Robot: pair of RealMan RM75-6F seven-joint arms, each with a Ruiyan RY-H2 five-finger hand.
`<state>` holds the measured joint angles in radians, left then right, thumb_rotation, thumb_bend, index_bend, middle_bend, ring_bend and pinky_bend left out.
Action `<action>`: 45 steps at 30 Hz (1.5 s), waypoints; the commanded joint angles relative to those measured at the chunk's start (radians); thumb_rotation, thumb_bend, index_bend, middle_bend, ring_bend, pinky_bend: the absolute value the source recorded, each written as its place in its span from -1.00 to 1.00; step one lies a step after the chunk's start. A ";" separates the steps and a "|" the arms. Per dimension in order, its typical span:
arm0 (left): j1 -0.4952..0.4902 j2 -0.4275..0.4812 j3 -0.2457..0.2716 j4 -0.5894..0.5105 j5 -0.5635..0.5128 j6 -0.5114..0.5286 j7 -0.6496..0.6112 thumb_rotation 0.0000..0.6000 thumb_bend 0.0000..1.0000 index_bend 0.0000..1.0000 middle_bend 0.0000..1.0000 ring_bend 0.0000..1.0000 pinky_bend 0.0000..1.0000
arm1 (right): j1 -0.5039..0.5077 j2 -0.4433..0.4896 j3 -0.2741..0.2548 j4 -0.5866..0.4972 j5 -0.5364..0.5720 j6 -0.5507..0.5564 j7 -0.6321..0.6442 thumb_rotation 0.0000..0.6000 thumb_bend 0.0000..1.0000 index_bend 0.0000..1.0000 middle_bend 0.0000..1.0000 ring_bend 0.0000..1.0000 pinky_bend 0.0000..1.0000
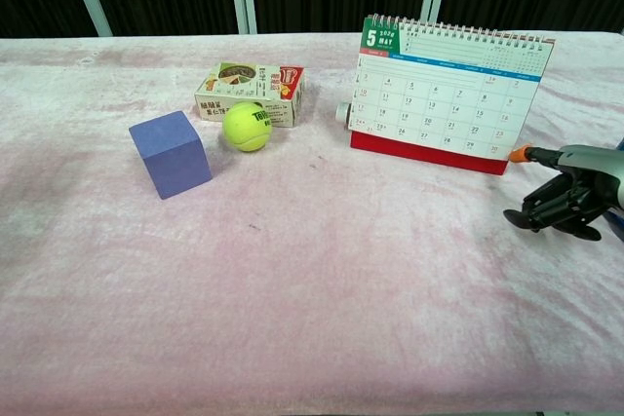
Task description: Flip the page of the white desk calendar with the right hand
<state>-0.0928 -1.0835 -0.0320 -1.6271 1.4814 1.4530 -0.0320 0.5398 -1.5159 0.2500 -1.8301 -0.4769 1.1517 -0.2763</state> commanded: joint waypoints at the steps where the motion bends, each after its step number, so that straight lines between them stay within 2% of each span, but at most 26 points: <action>1: 0.000 0.000 0.000 0.000 0.000 -0.001 0.000 1.00 -1.00 -1.00 -1.00 -1.00 -1.00 | 0.001 -0.001 0.002 -0.001 0.000 0.003 -0.001 1.00 -0.27 -1.00 0.38 0.62 0.73; 16: -0.001 0.000 -0.002 0.000 -0.005 -0.004 -0.002 1.00 -1.00 -1.00 -1.00 -1.00 -1.00 | 0.015 -0.018 0.011 0.008 0.014 0.013 -0.022 1.00 -0.27 -1.00 0.38 0.62 0.73; 36: -0.004 0.004 -0.004 -0.002 -0.012 -0.012 -0.014 1.00 -1.00 -1.00 -1.00 -1.00 -1.00 | 0.072 -0.056 0.065 0.044 0.065 0.032 -0.078 1.00 -0.25 -1.00 0.38 0.62 0.73; 45: -0.003 0.005 -0.002 -0.005 -0.011 -0.014 -0.020 1.00 -1.00 -1.00 -1.00 -1.00 -1.00 | 0.105 -0.071 0.090 0.003 0.025 0.064 -0.103 1.00 -0.23 -1.00 0.38 0.62 0.73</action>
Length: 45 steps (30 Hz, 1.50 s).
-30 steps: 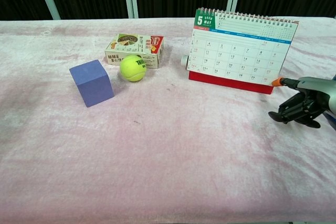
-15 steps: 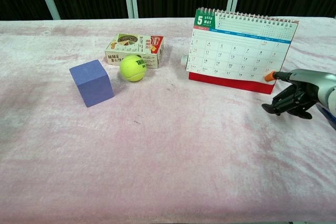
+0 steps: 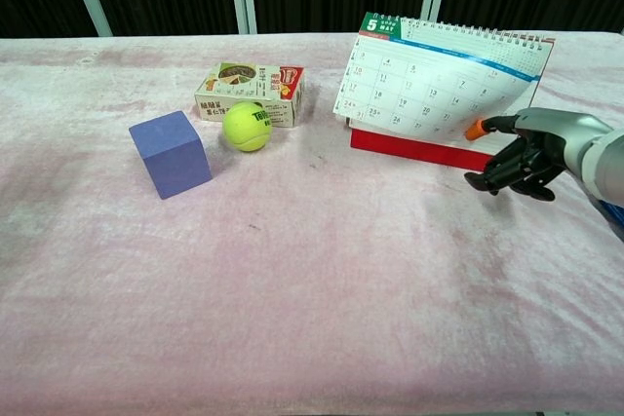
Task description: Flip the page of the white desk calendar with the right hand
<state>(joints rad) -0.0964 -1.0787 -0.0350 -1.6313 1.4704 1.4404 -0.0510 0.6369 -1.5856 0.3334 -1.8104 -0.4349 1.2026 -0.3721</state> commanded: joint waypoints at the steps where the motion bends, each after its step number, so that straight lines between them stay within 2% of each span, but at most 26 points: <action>1: 0.000 0.001 0.001 -0.001 0.000 -0.001 -0.002 1.00 -1.00 -1.00 -1.00 -1.00 -1.00 | 0.009 -0.001 0.007 -0.022 -0.022 0.017 -0.009 1.00 -0.23 -1.00 0.38 0.62 0.73; 7: 0.001 0.003 0.001 -0.004 0.000 -0.001 -0.008 1.00 -1.00 -1.00 -1.00 -1.00 -1.00 | 0.018 0.013 0.028 -0.071 -0.071 0.054 -0.017 1.00 -0.22 -1.00 0.36 0.59 0.72; 13: 0.002 0.003 0.000 -0.005 0.001 0.002 -0.012 1.00 -1.00 -1.00 -1.00 -1.00 -1.00 | 0.031 0.061 0.074 -0.133 -0.134 0.105 -0.040 1.00 -0.22 -0.99 0.07 0.35 0.66; 16: 0.002 0.002 0.001 -0.006 0.001 0.002 -0.011 1.00 -1.00 -1.00 -1.00 -1.00 -1.00 | 0.041 0.096 0.106 -0.156 -0.158 0.125 -0.059 1.00 -0.22 -0.89 -0.01 0.25 0.62; 18: 0.002 0.002 0.000 -0.006 -0.001 0.001 -0.010 1.00 -1.00 -1.00 -1.00 -1.00 -1.00 | 0.048 0.127 0.132 -0.171 -0.174 0.133 -0.069 1.00 -0.22 -0.83 -0.07 0.20 0.53; 22: 0.001 0.000 0.000 -0.008 -0.004 -0.002 -0.007 1.00 -1.00 -1.00 -1.00 -1.00 -1.00 | 0.060 0.188 0.181 -0.189 -0.167 0.130 -0.077 1.00 -0.22 -0.82 -0.30 -0.07 0.29; 26: 0.001 -0.002 0.000 -0.010 -0.006 -0.002 -0.003 1.00 -1.00 -1.00 -1.00 -1.00 -1.00 | 0.072 0.243 0.200 -0.179 -0.159 0.112 -0.099 1.00 -0.24 -0.82 -0.46 -0.28 0.11; 30: 0.001 -0.002 0.000 -0.013 -0.009 -0.005 -0.002 1.00 -1.00 -1.00 -1.00 -1.00 -1.00 | 0.084 0.289 0.191 -0.156 -0.124 0.079 -0.135 1.00 -0.42 -0.87 -0.65 -0.51 -0.15; 32: 0.000 -0.002 0.000 -0.014 -0.009 -0.007 -0.001 1.00 -1.00 -1.00 -1.00 -1.00 -1.00 | 0.096 0.322 0.176 -0.144 -0.055 0.029 -0.169 1.00 -0.62 -0.97 -0.80 -0.71 -0.38; 35: 0.000 -0.001 0.001 -0.016 -0.010 -0.010 0.000 1.00 -1.00 -1.00 -1.00 -1.00 -1.00 | 0.119 0.364 0.156 -0.131 0.039 -0.046 -0.209 1.00 -0.77 -1.00 -0.87 -0.85 -0.56; 40: -0.001 0.001 0.000 -0.018 -0.015 -0.013 -0.002 1.00 -1.00 -1.00 -1.00 -1.00 -1.00 | 0.153 0.383 0.101 -0.092 0.085 -0.101 -0.259 1.00 -0.85 -1.00 -0.84 -0.87 -0.63; 45: -0.001 0.003 0.000 -0.019 -0.018 -0.017 -0.005 1.00 -1.00 -1.00 -1.00 -1.00 -1.00 | 0.175 0.372 0.068 -0.052 0.109 -0.125 -0.268 1.00 -0.85 -1.00 -0.70 -0.85 -0.63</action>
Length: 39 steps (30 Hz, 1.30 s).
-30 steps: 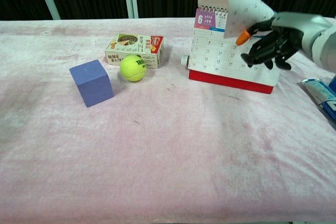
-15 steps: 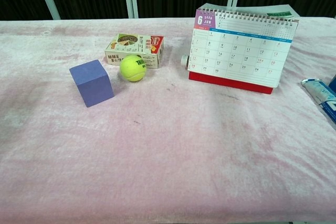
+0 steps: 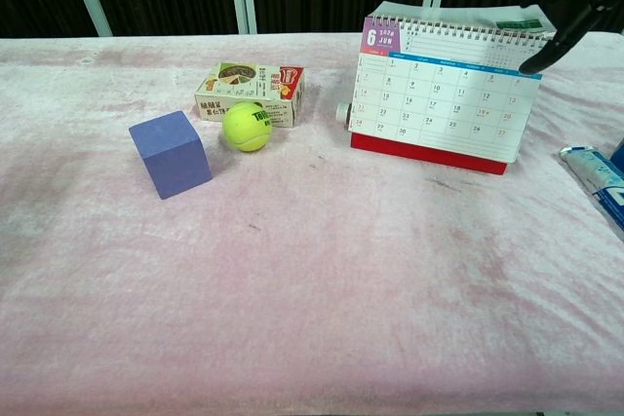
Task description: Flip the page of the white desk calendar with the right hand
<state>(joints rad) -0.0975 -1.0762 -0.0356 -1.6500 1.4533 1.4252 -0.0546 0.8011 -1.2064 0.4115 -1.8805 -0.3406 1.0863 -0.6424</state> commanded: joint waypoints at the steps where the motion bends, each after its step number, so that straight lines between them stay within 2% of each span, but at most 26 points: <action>1: -0.001 0.001 0.000 -0.002 -0.002 -0.003 -0.001 1.00 -1.00 -1.00 -1.00 -1.00 -1.00 | 0.015 -0.013 -0.012 0.028 0.022 -0.009 0.007 1.00 -0.85 -1.00 -0.70 -0.85 -0.63; 7: -0.001 0.004 -0.001 -0.004 -0.005 -0.005 -0.005 1.00 -1.00 -1.00 -1.00 -1.00 -1.00 | 0.035 -0.038 -0.028 0.064 0.032 -0.001 0.016 1.00 -0.85 -1.00 -0.60 -0.84 -0.63; 16: 0.000 0.006 0.000 -0.006 -0.004 -0.005 -0.008 1.00 -1.00 -1.00 -1.00 -1.00 -1.00 | 0.035 -0.045 -0.046 0.072 0.030 0.006 0.044 1.00 -0.82 -1.00 -0.60 -0.84 -0.63; 21: 0.000 0.007 0.001 -0.007 -0.004 -0.005 -0.007 1.00 -1.00 -1.00 -1.00 -1.00 -1.00 | 0.019 -0.026 -0.044 0.046 -0.021 0.020 0.083 1.00 -0.81 -1.00 -0.75 -0.85 -0.67; 24: 0.001 0.008 0.001 -0.007 -0.001 -0.001 -0.006 1.00 -1.00 -1.00 -1.00 -1.00 -1.00 | -0.013 0.004 -0.055 0.011 -0.092 0.042 0.117 1.00 -0.80 -1.00 -0.88 -0.88 -0.69; 28: 0.002 0.010 0.002 -0.004 0.004 0.003 -0.001 1.00 -1.00 -1.00 -1.00 -1.00 -1.00 | -0.092 0.066 -0.112 -0.042 -0.257 0.097 0.159 1.00 -0.81 -1.00 -0.99 -0.94 -0.70; 32: 0.002 0.012 0.005 0.000 0.005 0.000 0.016 1.00 -1.00 -1.00 -1.00 -1.00 -1.00 | -0.238 0.144 -0.237 -0.079 -0.532 0.185 0.244 1.00 -0.81 -1.00 -1.00 -0.99 -0.70; 35: 0.001 0.011 0.007 0.003 0.008 0.002 0.040 1.00 -1.00 -1.00 -1.00 -1.00 -1.00 | -0.341 0.173 -0.327 -0.053 -0.717 0.256 0.322 1.00 -0.81 -1.00 -1.00 -1.00 -0.74; 37: 0.002 0.009 0.007 0.004 0.011 0.006 0.050 1.00 -1.00 -1.00 -1.00 -1.00 -1.00 | -0.398 0.179 -0.381 -0.026 -0.793 0.300 0.348 1.00 -0.82 -1.00 -1.00 -1.00 -0.75; 39: 0.004 0.006 0.008 0.006 0.013 0.011 0.060 1.00 -1.00 -1.00 -1.00 -1.00 -1.00 | -0.471 0.173 -0.444 0.034 -0.903 0.370 0.384 1.00 -0.84 -1.00 -1.00 -1.00 -0.77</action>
